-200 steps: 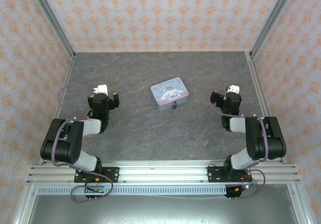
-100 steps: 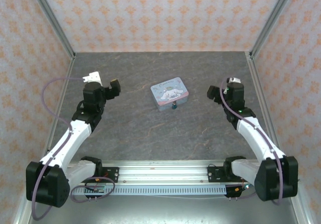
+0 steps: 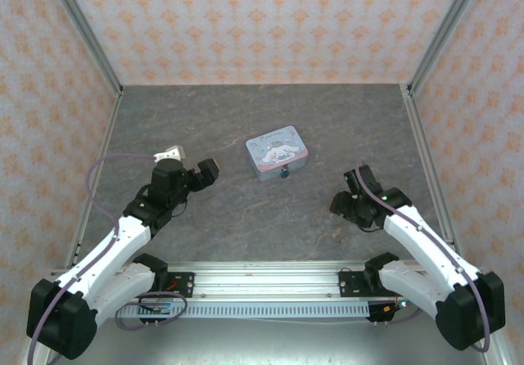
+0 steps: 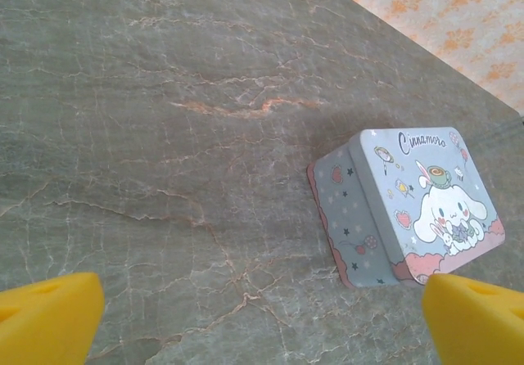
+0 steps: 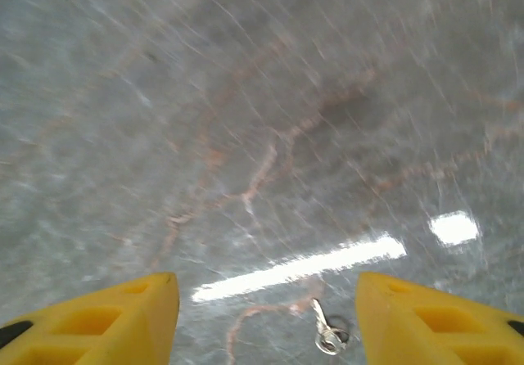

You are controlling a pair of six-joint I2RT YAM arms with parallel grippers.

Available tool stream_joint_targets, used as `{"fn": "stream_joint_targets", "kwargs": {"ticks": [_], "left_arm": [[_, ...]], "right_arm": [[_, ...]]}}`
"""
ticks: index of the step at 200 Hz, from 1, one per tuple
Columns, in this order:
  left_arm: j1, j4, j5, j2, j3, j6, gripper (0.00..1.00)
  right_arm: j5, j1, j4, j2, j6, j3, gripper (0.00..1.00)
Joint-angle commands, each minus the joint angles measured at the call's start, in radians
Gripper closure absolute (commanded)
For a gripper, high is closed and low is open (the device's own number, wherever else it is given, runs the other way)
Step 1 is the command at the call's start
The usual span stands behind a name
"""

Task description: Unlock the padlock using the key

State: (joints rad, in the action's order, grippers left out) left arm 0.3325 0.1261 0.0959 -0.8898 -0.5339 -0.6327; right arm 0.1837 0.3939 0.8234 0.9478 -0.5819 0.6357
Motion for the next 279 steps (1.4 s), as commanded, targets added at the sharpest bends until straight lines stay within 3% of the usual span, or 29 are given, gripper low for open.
{"fn": "stream_joint_targets", "kwargs": {"ticks": [1,57,120,222,279], "left_arm": [[0.005,0.038,0.013,0.016,-0.025,-0.007,0.00],[0.006,0.020,0.037,-0.040,-0.036,-0.002,0.00],[0.005,0.023,0.031,-0.064,-0.046,-0.002,0.00],[0.006,0.043,0.021,-0.055,-0.057,0.004,0.00],[0.005,0.045,0.018,-0.063,-0.058,0.007,0.00]], "right_arm": [[-0.014,0.031,0.045,0.023,-0.099,-0.062,0.43],[0.023,0.075,-0.053,0.067,-0.172,-0.150,0.50],[0.023,0.154,-0.068,0.202,-0.200,-0.133,0.53],[0.063,0.162,0.067,0.211,-0.204,-0.086,0.60],[0.073,0.162,0.039,0.248,-0.206,-0.092,0.64]]}}
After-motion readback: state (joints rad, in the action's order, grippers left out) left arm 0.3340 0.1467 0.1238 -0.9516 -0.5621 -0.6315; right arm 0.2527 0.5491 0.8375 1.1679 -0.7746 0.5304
